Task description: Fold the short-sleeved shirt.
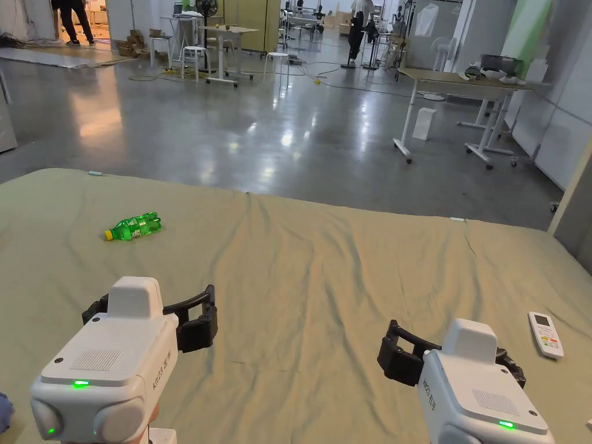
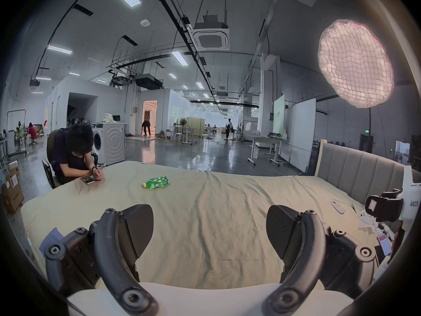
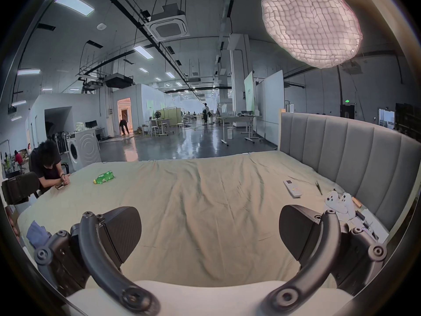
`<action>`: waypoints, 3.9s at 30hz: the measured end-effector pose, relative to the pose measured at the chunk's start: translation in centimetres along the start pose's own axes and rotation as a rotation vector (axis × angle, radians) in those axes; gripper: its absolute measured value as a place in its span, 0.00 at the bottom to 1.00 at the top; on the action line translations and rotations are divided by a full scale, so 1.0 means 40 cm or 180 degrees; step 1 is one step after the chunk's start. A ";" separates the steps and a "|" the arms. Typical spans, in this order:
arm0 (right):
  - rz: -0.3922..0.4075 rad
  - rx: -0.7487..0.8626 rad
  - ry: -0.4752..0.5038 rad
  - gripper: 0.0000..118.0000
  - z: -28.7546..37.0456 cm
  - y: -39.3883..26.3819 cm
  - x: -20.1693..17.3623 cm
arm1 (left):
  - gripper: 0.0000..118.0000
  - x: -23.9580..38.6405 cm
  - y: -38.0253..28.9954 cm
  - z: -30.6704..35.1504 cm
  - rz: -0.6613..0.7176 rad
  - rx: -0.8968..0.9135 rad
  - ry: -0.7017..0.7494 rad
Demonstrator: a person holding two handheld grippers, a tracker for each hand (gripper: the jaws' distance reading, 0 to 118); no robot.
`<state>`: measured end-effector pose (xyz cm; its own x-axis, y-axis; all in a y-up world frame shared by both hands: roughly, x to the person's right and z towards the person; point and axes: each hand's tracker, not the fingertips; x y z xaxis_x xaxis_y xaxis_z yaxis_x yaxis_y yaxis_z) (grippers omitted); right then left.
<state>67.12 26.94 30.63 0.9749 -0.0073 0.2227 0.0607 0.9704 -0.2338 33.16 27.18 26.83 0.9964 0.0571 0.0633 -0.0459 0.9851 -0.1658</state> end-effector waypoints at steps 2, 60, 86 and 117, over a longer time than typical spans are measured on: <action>0.0155 -0.0003 -0.0149 1.00 -0.003 0.008 -0.012 | 0.86 0.000 0.003 0.004 0.0039 0.0002 -0.0033; 0.0034 -0.0547 0.0014 1.00 0.007 0.040 -0.048 | 0.95 0.036 -0.018 0.016 -0.0293 -0.0014 -0.0094; -0.0001 0.0081 0.0083 1.00 -0.004 0.012 -0.023 | 0.95 0.032 -0.009 0.013 -0.0239 0.0317 -0.0100; 0.0157 0.0483 0.0048 1.00 0.002 0.020 -0.031 | 0.95 0.018 -0.010 -0.015 -0.0269 0.0293 0.0028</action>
<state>65.94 27.75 30.23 0.9790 0.0388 0.1999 -0.0194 0.9950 -0.0981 33.93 26.74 26.36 0.9975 -0.0278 0.0646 0.0323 0.9971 -0.0692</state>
